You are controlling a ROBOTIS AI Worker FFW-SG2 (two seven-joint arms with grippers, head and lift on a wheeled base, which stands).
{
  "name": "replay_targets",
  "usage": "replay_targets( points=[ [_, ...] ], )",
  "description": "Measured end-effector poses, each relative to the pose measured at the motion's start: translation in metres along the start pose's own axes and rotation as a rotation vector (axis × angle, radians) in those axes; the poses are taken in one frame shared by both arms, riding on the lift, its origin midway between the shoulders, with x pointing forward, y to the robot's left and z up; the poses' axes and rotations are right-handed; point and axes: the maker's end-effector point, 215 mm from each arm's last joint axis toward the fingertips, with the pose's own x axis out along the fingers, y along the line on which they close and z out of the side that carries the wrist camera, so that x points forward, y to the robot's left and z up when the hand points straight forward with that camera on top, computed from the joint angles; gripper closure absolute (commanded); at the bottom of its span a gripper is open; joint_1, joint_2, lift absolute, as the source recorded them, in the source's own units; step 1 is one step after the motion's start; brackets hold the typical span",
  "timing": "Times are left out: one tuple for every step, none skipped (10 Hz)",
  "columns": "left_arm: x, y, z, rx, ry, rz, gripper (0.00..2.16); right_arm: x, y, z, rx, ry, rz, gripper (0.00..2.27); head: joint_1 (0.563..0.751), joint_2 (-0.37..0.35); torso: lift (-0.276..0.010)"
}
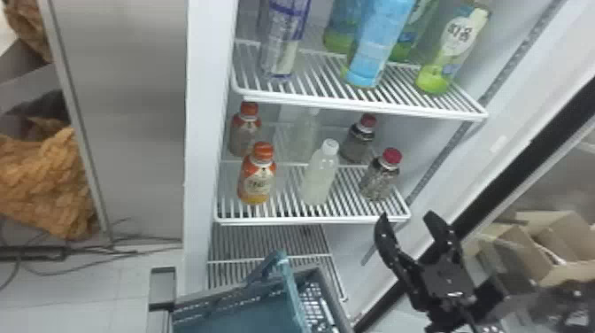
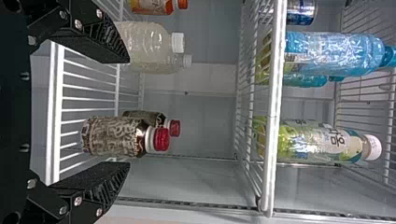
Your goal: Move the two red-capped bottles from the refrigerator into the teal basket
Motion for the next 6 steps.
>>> replay_targets(
  points=[
    [0.0, 0.0001, 0.0001, 0.0, 0.0, 0.0, 1.13, 0.0008, 0.0012, 0.0007, -0.002, -0.002, 0.001, 0.25, 0.695, -0.35, -0.228],
    [0.0, 0.0001, 0.0004, 0.002, 0.001, 0.001, 1.13, 0.0012, 0.0017, 0.0016, -0.001, -0.005, -0.001, 0.25, 0.695, -0.35, -0.228],
    [0.0002, 0.0, 0.0004, 0.003, 0.002, 0.001, 1.13, 0.0017, 0.0017, 0.0023, 0.0, -0.007, -0.002, 0.25, 0.695, -0.35, -0.228],
    [0.0005, -0.0002, 0.0004, 0.004, 0.003, 0.001, 1.13, 0.0027, 0.0013, 0.0022, 0.002, -0.009, -0.004, 0.25, 0.695, -0.35, -0.228],
    [0.0009, -0.0005, 0.0003, 0.005, 0.004, 0.0, 1.13, 0.0035, 0.0009, 0.0015, 0.003, -0.009, -0.005, 0.25, 0.695, -0.35, -0.228],
    [0.0011, -0.0006, 0.0, 0.004, 0.005, 0.0, 1.13, 0.0042, 0.0003, 0.0002, 0.005, -0.008, -0.007, 0.25, 0.695, -0.35, -0.228]
  ],
)
